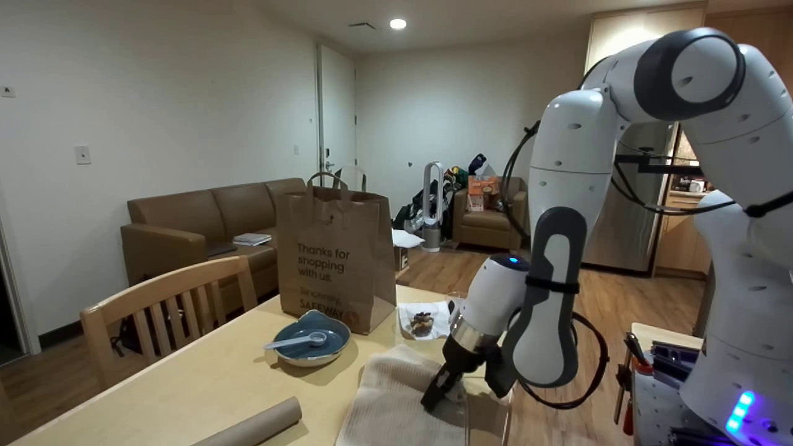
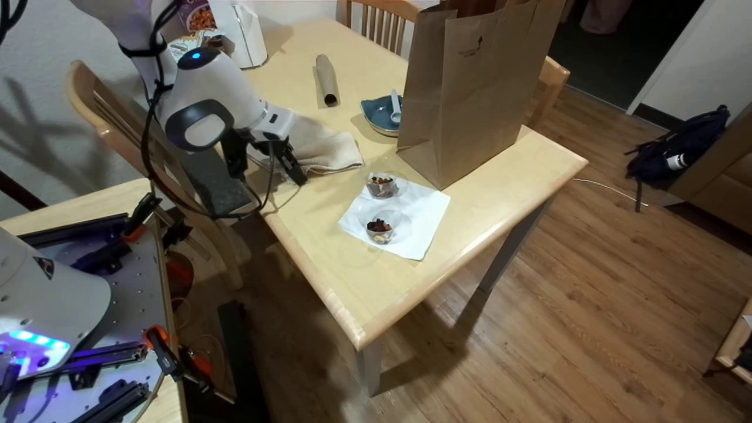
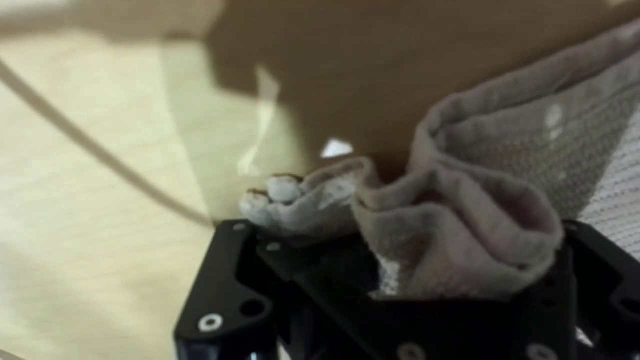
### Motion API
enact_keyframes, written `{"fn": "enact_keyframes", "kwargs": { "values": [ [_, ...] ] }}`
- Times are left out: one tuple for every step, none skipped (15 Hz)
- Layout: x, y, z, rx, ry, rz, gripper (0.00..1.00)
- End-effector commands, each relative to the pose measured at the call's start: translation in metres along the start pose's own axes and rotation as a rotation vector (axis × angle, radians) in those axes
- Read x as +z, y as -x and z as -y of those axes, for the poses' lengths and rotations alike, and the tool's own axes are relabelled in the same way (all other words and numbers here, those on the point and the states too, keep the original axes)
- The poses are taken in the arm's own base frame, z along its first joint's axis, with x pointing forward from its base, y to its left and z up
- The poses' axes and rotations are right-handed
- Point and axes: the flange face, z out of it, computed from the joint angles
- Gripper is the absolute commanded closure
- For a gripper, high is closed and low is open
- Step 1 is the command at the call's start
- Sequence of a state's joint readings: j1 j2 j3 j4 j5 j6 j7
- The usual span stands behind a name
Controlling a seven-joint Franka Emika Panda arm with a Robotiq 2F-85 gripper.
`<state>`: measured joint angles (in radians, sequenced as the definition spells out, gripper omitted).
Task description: Wipe the table with the towel
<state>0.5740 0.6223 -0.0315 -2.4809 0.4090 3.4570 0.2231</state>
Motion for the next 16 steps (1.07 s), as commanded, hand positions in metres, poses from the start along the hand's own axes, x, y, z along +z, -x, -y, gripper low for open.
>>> {"fn": "enact_keyframes", "kwargs": {
  "values": [
    [0.047,0.027,0.051,-0.083,0.008,0.061,0.98],
    [0.047,0.025,0.064,-0.098,0.007,0.055,0.98],
    [0.047,0.020,0.072,-0.103,0.012,0.054,0.97],
    [0.048,0.016,0.079,-0.106,0.015,0.059,0.98],
    [0.046,0.009,0.079,-0.097,0.029,0.057,0.98],
    [0.044,0.001,0.078,-0.089,0.048,0.051,0.97],
    [0.038,-0.007,0.070,-0.062,0.071,0.048,0.97],
    [0.034,-0.013,0.064,-0.035,0.090,0.046,0.97],
    [0.028,-0.019,0.056,0.001,0.114,0.035,0.98],
    [0.022,-0.023,0.048,0.035,0.132,0.028,0.98],
    [0.018,-0.028,0.039,0.071,0.150,0.023,0.98],
    [0.014,-0.032,0.028,0.109,0.171,0.018,0.98],
    [0.012,-0.036,0.018,0.138,0.187,0.019,0.98],
    [0.008,-0.039,0.006,0.173,0.204,0.019,0.98],
    [0.007,-0.041,-0.004,0.205,0.220,0.017,0.98],
    [0.006,-0.042,-0.012,0.235,0.236,0.019,0.98]
  ]
}}
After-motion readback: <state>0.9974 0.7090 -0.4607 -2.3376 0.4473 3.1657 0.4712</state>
